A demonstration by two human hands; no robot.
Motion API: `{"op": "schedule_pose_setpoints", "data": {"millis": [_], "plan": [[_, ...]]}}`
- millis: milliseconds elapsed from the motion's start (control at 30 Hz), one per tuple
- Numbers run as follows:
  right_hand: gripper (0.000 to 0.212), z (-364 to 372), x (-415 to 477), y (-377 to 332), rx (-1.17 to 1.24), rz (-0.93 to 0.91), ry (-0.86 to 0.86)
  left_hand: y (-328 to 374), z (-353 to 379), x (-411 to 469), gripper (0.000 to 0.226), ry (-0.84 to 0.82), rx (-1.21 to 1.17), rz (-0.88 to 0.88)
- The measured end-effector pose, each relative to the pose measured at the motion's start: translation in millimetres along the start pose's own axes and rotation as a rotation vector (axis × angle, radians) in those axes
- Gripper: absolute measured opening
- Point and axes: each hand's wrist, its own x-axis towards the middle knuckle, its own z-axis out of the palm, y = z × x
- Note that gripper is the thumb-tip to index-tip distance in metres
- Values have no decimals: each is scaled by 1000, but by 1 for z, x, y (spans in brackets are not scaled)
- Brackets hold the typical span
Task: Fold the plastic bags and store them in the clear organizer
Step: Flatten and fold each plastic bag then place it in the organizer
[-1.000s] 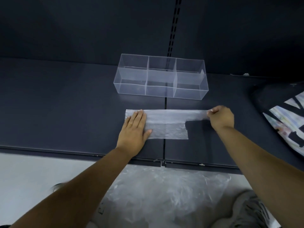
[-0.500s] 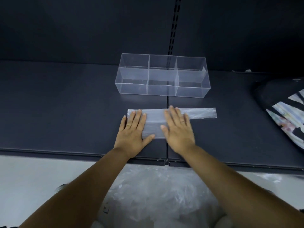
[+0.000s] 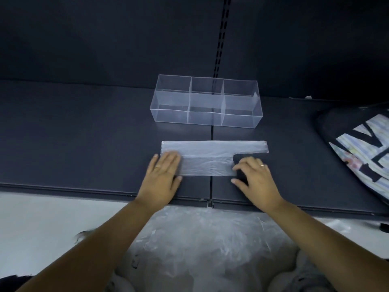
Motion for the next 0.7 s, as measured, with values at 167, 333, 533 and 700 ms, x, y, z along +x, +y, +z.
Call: {"op": "schedule_pose_setpoints", "data": {"millis": [167,333,533,700], "plan": [[3,3,9,-14,90,124,-9,46,12,17,71,-144,-36,111],[13,-5,18,-17,45,117,-215,58,19,22,64,-61,-70,-6],[12,-28,-10,-6,158,168,-108,69,9,18,41,65,-46,80],[87,-22,-20,-28,-74,-96,-181,87,1,5,29,65,62,126]]}}
